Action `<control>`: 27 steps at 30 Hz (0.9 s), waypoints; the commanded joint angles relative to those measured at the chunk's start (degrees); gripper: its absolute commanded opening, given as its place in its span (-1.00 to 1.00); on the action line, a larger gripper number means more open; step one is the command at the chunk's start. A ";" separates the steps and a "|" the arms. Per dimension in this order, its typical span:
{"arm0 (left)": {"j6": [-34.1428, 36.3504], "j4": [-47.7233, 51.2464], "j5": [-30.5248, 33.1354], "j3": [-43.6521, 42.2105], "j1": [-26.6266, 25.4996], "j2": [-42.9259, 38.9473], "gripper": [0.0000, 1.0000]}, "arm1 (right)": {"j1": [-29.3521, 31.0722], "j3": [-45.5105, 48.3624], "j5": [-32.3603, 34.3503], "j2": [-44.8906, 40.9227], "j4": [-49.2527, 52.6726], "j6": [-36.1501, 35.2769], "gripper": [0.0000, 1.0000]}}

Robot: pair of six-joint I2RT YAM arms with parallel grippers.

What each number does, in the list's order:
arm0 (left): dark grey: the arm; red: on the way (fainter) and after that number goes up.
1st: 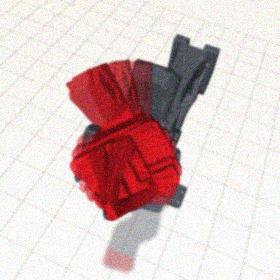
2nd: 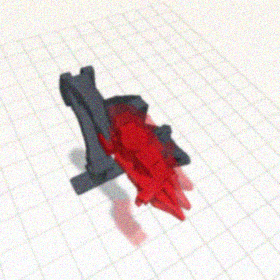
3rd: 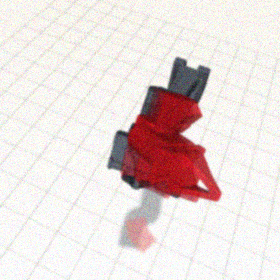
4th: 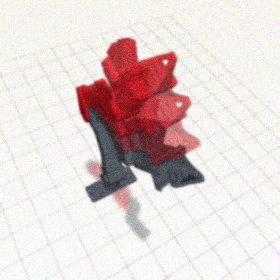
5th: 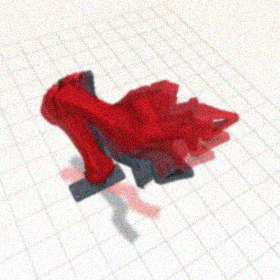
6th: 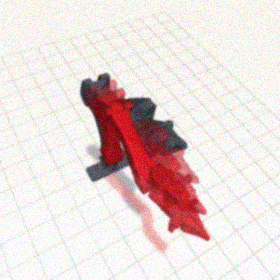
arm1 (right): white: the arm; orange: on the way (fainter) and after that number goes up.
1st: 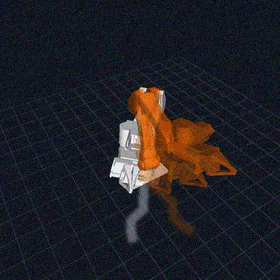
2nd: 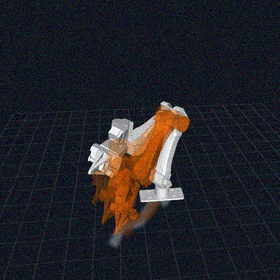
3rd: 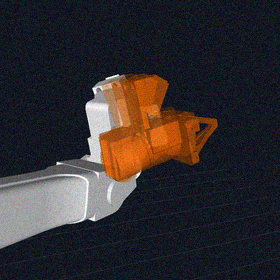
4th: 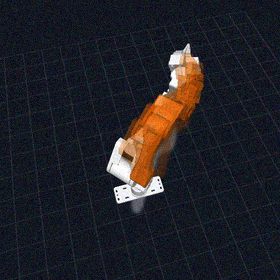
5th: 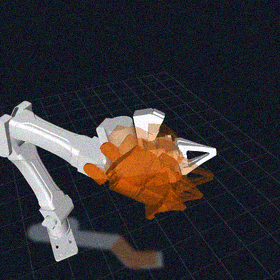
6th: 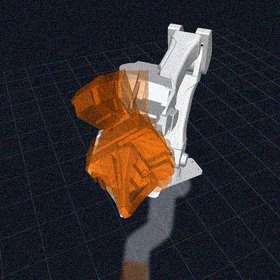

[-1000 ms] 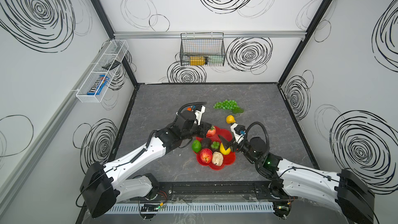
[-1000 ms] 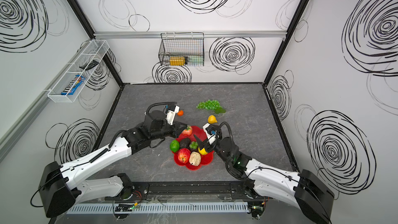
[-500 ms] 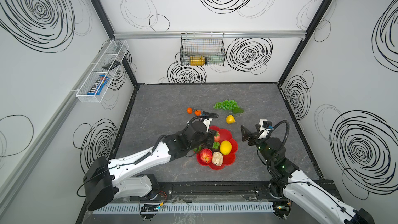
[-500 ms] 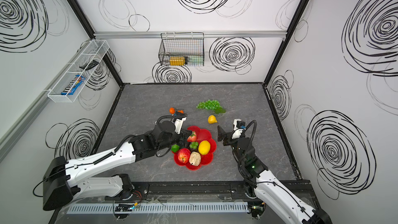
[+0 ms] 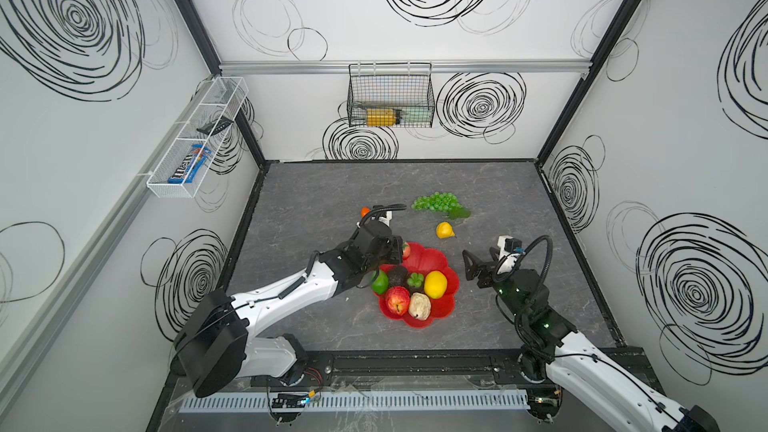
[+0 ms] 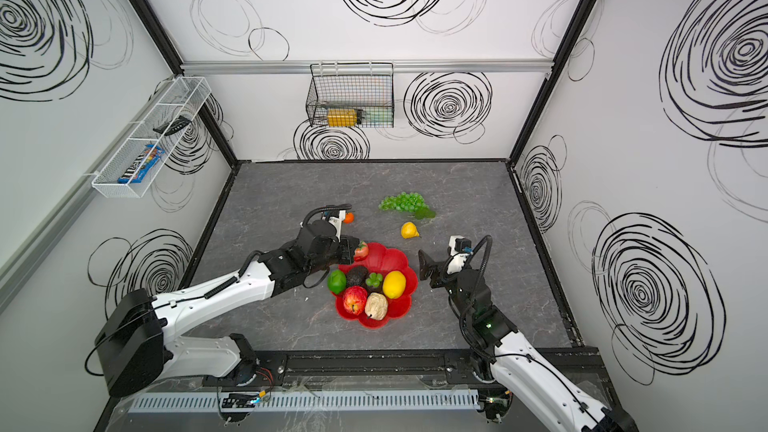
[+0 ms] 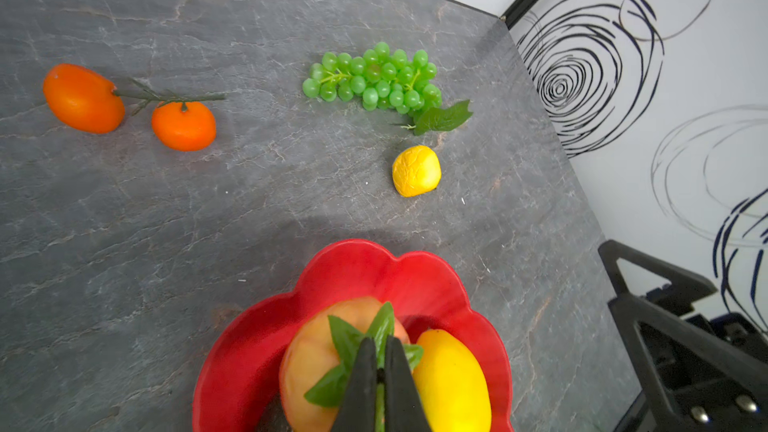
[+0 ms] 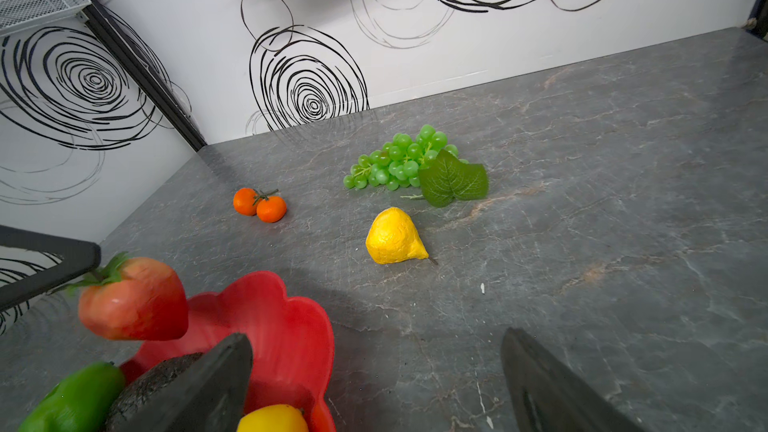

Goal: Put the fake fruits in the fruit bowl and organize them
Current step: 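Lower the strawberry into the bowl with the left gripper and open it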

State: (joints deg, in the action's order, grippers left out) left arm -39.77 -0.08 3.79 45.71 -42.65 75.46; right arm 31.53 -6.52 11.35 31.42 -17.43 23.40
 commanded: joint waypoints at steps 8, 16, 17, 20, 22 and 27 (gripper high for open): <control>-6.06 -6.67 -4.91 -5.29 5.50 1.66 -1.00 | -0.32 1.23 -1.03 -1.53 -0.11 1.21 0.95; -8.64 -9.01 -6.90 -8.91 7.61 2.09 -0.96 | -0.33 1.87 -1.54 -1.86 -1.43 1.13 0.95; -9.04 -9.58 -7.31 -9.43 7.91 2.12 -0.95 | -0.33 1.84 -1.58 -1.86 -1.36 1.13 0.95; -9.61 -10.40 -8.09 -10.19 8.44 2.41 -0.86 | -0.33 1.86 -1.68 -1.97 -1.31 1.21 0.95; -9.71 -10.39 -8.18 -10.29 8.63 2.58 -0.81 | -0.31 1.87 -1.64 -1.94 -1.27 1.21 0.95; -9.71 -10.50 -8.23 -10.38 8.73 2.43 -0.69 | -0.33 1.87 -1.75 -2.22 -1.22 1.15 0.95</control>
State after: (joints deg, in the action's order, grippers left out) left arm -48.88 -8.25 -3.99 35.90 -34.37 77.49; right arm 31.53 -4.99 9.67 29.98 -17.41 23.83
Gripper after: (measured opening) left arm 0.153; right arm 0.975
